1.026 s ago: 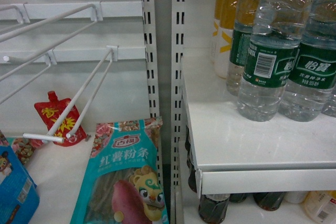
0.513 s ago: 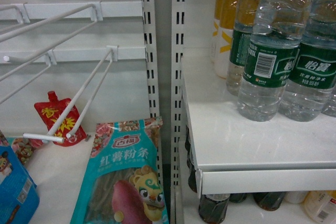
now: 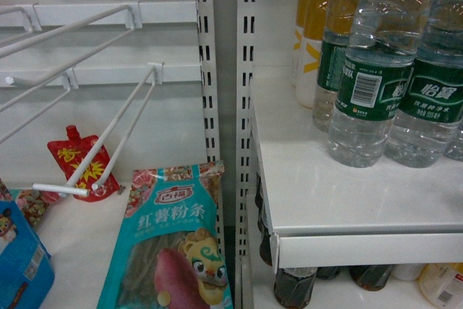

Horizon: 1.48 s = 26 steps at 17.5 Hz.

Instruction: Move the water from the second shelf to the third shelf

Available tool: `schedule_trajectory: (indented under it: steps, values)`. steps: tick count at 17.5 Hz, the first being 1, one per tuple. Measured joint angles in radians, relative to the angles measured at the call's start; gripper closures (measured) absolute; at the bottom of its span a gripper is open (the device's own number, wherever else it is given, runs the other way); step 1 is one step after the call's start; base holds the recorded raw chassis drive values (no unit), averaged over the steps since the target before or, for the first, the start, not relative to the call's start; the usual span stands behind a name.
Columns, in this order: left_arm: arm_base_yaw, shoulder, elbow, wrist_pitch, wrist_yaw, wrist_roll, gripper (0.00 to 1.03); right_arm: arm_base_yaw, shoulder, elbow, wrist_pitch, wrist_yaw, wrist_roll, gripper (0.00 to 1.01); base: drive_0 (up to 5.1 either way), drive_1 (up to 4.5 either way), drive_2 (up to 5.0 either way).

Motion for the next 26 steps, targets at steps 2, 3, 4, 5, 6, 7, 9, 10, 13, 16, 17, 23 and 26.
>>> schedule_trajectory:
  steps: [2, 3, 4, 5, 6, 7, 9, 10, 13, 16, 17, 23, 26]
  values:
    - [0.000, 0.000, 0.000, 0.000, 0.000, 0.000, 0.05, -0.024, 0.095, 0.016, 0.056, -0.008, -0.002, 0.58, 0.0, 0.00, 0.0]
    - [0.000, 0.000, 0.000, 0.000, 0.000, 0.000, 0.05, -0.030, 0.125, 0.026, 0.068, -0.010, -0.006, 0.58, 0.0, 0.00, 0.0]
    - [0.000, 0.000, 0.000, 0.000, 0.000, 0.000, 0.05, -0.030, 0.158, 0.035, 0.093, -0.017, -0.007, 0.58, 0.0, 0.00, 0.0]
    - [0.000, 0.000, 0.000, 0.000, 0.000, 0.000, 0.05, -0.030, 0.190, 0.046, 0.114, -0.018, -0.012, 0.58, 0.0, 0.00, 0.0]
    - [0.000, 0.000, 0.000, 0.000, 0.000, 0.000, 0.05, -0.034, 0.221, 0.059, 0.129, -0.022, -0.014, 0.58, 0.0, 0.00, 0.0]
    - [0.000, 0.000, 0.000, 0.000, 0.000, 0.000, 0.05, -0.038, 0.252, 0.070, 0.144, -0.024, -0.020, 0.58, 0.0, 0.00, 0.0]
    - [0.000, 0.000, 0.000, 0.000, 0.000, 0.000, 0.05, -0.049, 0.287, 0.082, 0.153, -0.027, -0.023, 0.58, 0.0, 0.00, 0.0]
    - [0.000, 0.000, 0.000, 0.000, 0.000, 0.000, 0.05, -0.049, 0.296, 0.085, 0.167, -0.027, -0.027, 0.58, 0.0, 0.00, 0.0]
    - [0.000, 0.000, 0.000, 0.000, 0.000, 0.000, 0.05, -0.056, 0.363, 0.118, 0.198, -0.027, -0.032, 0.58, 0.0, 0.00, 0.0]
    - [0.000, 0.000, 0.000, 0.000, 0.000, 0.000, 0.05, -0.054, 0.404, 0.145, 0.211, -0.026, -0.041, 0.58, 0.0, 0.00, 0.0]
    - [0.000, 0.000, 0.000, 0.000, 0.000, 0.000, 0.05, -0.048, 0.412, 0.150, 0.210, -0.025, -0.042, 0.58, 0.0, 0.00, 0.0]
    - [0.000, 0.000, 0.000, 0.000, 0.000, 0.000, 0.05, -0.035, 0.431, 0.160, 0.217, -0.009, -0.044, 0.58, 0.0, 0.00, 0.0]
    - [0.000, 0.000, 0.000, 0.000, 0.000, 0.000, 0.05, -0.035, 0.431, 0.160, 0.216, -0.011, -0.044, 0.58, 0.0, 0.00, 0.0]
